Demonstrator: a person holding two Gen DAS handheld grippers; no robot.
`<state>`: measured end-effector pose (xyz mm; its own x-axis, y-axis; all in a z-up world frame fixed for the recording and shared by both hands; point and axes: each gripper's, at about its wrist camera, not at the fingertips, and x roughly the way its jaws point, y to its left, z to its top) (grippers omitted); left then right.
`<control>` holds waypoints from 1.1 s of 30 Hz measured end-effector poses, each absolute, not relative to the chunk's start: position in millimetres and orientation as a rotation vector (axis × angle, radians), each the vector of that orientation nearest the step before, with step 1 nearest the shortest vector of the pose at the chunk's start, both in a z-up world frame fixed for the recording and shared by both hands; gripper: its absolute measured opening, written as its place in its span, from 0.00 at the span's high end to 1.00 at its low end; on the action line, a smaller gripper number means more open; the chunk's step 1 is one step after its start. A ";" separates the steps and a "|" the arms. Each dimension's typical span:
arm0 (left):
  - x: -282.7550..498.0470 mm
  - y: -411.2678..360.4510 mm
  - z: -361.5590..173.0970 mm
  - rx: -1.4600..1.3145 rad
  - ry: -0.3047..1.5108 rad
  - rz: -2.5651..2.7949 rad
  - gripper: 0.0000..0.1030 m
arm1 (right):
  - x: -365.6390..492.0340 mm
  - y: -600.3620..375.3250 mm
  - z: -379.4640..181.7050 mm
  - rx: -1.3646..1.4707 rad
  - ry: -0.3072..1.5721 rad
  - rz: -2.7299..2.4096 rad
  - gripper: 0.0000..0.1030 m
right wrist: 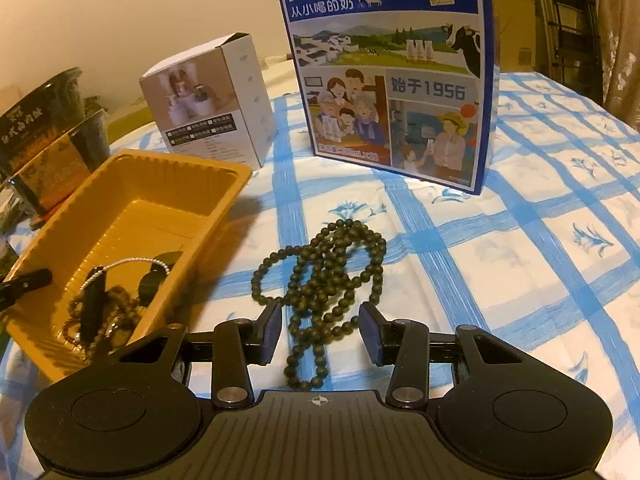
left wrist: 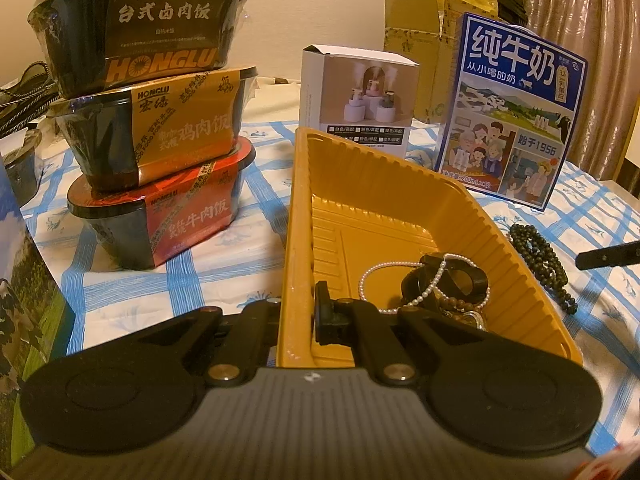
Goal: Organize jewelry
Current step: 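Move the right gripper back to the green bead strands, then grasp a long green bead strand with the right gripper and lift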
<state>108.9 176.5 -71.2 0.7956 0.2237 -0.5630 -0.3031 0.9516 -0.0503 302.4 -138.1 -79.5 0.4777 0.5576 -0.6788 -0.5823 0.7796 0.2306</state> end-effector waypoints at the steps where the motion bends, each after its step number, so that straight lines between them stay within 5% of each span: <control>1: 108.8 176.5 -71.1 -0.140 0.586 0.284 0.97 | 304.9 -136.9 -80.4 -0.035 0.814 0.692 0.57; 8: 108.9 176.2 -70.8 -0.140 0.586 0.284 0.97 | 324.5 -121.8 -82.4 -0.045 0.790 0.698 0.58; 19: 109.6 176.6 -70.5 -0.136 0.589 0.281 0.97 | 365.3 -98.2 -108.0 -0.042 0.842 0.651 0.74; 22: 109.8 176.4 -70.5 -0.136 0.589 0.281 0.97 | 371.1 -96.7 -113.8 -0.027 0.865 0.659 0.92; 33: 108.3 175.2 -71.0 -0.137 0.586 0.282 0.97 | 349.6 -133.2 -40.5 0.032 0.729 0.692 0.93</control>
